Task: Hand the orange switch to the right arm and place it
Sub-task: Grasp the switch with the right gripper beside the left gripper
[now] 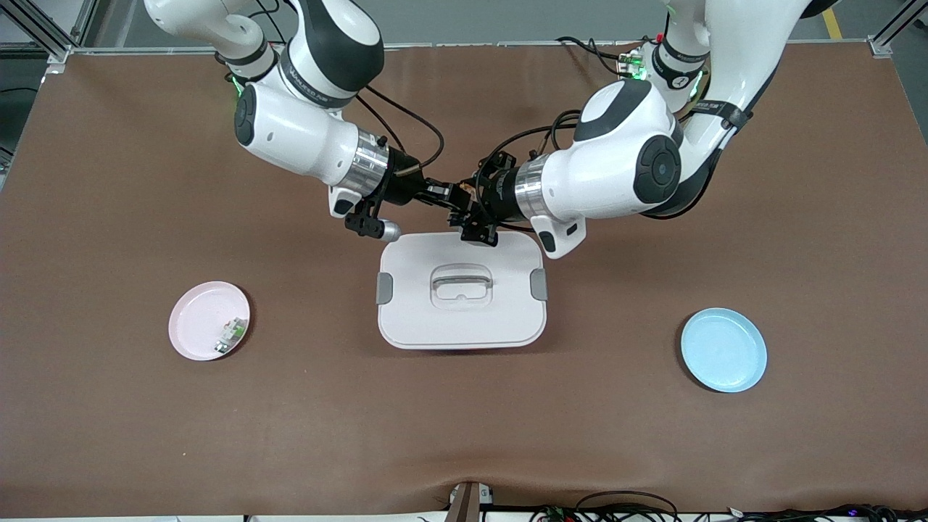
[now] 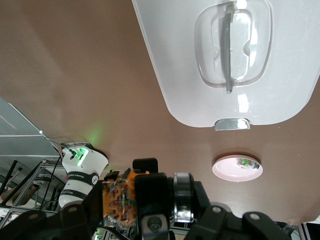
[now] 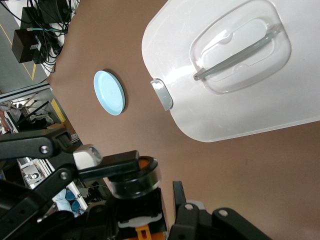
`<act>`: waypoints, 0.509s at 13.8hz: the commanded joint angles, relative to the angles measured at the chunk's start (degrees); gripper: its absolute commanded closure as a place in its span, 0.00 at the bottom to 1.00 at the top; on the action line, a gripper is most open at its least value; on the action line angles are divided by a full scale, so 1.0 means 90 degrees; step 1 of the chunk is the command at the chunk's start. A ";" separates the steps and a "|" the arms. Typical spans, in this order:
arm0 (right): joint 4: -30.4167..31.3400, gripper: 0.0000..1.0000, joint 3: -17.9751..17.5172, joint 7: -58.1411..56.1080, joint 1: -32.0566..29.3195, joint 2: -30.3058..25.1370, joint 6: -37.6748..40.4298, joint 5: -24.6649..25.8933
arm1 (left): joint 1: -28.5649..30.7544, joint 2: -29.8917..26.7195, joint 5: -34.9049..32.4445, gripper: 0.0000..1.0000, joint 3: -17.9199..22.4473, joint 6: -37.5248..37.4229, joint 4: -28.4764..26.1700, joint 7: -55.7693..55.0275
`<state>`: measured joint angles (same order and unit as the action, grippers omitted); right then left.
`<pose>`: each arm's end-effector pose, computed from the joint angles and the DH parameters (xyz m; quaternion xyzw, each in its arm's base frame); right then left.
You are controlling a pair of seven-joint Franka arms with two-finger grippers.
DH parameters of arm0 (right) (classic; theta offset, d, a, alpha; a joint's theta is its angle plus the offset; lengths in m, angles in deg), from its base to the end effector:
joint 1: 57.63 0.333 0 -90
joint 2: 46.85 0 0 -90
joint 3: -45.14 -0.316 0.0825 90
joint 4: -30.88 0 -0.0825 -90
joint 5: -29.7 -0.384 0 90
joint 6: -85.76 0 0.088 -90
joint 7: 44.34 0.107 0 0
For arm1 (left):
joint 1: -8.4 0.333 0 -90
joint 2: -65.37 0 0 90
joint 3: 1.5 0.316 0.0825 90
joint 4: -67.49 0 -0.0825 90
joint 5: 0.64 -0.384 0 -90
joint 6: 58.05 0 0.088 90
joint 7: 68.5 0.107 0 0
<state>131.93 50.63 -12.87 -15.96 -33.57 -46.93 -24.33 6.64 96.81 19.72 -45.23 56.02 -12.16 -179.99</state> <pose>0.5185 0.4041 0.4722 -0.8933 0.2113 0.0853 0.3875 0.5556 -0.4322 0.4911 0.7198 0.5977 -0.3156 0.1585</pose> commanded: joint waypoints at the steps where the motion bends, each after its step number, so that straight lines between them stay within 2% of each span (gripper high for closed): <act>1: -0.0046 0.55 0.0015 0.0077 -0.0108 -0.0051 0.0202 -0.0090 | -0.0019 -0.0017 0.0121 0.89 -0.0004 0.0010 0.0071 -0.0092; 2: -0.0056 0.71 0.0015 0.0077 -0.0108 -0.0051 0.0193 -0.0100 | -0.0019 -0.0017 0.0121 0.72 -0.0004 0.0010 0.0071 -0.0092; 3: -0.0056 0.79 0.0015 0.0077 -0.0108 -0.0051 0.0193 -0.0100 | -0.0019 -0.0027 0.0121 0.43 -0.0004 0.0010 0.0071 -0.0083; 4: -0.0075 0.88 0.0015 0.0086 -0.0108 -0.0051 0.0193 -0.0100 | -0.0019 -0.0027 0.0121 0.34 -0.0004 0.0010 0.0071 -0.0082; 5: -0.0095 0.97 0.0015 0.0086 -0.0108 -0.0051 0.0193 -0.0100 | -0.0019 -0.0036 0.0112 0.14 -0.0004 0.0010 0.0071 -0.0082; 7: -0.0124 1.00 0.0015 0.0096 -0.0108 -0.0051 0.0193 -0.0100 | -0.0019 -0.0056 0.0121 0.00 -0.0014 0.0010 0.0081 -0.0044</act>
<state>131.34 50.94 -12.91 -16.18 -33.61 -45.99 -24.49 6.49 96.84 19.91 -45.24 56.25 -12.00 -179.99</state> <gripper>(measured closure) 0.648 0.141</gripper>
